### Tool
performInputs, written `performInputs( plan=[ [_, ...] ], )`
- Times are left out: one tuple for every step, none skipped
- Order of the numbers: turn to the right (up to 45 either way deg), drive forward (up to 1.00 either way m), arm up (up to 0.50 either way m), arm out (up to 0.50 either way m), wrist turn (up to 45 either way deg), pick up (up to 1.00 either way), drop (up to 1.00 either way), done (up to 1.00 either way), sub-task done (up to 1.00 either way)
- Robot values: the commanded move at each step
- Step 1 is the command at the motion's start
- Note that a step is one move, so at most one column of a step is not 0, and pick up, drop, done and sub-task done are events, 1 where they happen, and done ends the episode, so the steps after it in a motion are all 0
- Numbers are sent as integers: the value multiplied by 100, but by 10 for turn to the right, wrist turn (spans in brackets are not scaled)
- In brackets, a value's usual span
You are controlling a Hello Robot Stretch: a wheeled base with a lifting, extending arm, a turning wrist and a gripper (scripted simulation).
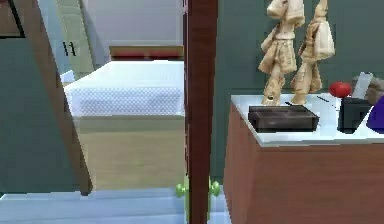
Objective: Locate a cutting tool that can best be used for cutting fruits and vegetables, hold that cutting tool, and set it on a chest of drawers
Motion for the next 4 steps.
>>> performInputs(
  plan=[
    [-450,0,0,0,0,0,0,0,0],
    [-120,0,0,0,0,0,0,0,0],
    [-30,0,0,0,0,0,0,0,0],
    [450,0,0,0,0,0,0,0,0]
  ],
)
